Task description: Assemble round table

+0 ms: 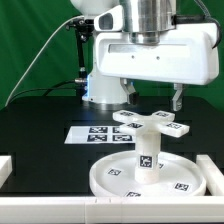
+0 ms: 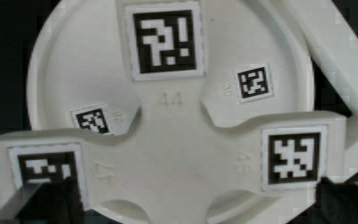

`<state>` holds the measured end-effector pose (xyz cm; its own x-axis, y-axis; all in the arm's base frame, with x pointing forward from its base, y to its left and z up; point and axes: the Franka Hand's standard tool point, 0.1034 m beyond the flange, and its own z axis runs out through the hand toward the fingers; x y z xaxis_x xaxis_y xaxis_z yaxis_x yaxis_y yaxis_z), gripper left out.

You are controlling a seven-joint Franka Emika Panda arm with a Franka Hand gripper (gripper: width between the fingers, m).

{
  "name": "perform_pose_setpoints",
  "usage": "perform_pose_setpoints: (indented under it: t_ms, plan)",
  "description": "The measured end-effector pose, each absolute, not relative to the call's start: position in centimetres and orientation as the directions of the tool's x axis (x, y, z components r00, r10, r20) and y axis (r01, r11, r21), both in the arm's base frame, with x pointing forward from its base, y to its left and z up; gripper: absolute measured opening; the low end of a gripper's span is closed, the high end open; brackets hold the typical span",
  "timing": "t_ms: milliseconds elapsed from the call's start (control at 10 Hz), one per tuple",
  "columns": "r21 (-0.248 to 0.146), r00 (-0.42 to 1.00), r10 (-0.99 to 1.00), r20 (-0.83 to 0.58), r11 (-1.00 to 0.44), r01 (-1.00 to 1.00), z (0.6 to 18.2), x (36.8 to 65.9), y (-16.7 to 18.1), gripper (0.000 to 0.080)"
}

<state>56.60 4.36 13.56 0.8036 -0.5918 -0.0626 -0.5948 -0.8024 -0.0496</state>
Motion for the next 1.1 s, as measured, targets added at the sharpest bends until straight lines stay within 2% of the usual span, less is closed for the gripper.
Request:
perform_pose_setpoints:
  t_ms: [200,400,500,600,900,1100]
  plan:
    - [-0.050,0.888,-0.456,-0.052,-0.887,-0.458,13.4,56.5,4.3,0.0648]
    - [0.019,0.991,-0.130,-0.036,-0.991,-0.130,12.9,56.4,3.7,0.0648]
    - [0.041,0.999,0.018,-0.037,-0.999,0.020,12.8,56.4,3.6,0.0648]
    - [0.043,0.997,0.077,-0.027,-0.996,0.078,12.7,56.5,3.5,0.0648]
    - [0.025,0.998,0.054,-0.025,-0.998,0.055,12.6,56.7,3.5,0.0648]
    - [0.028,0.999,0.029,-0.025,-0.999,0.030,12.3,56.7,3.5,0.0648]
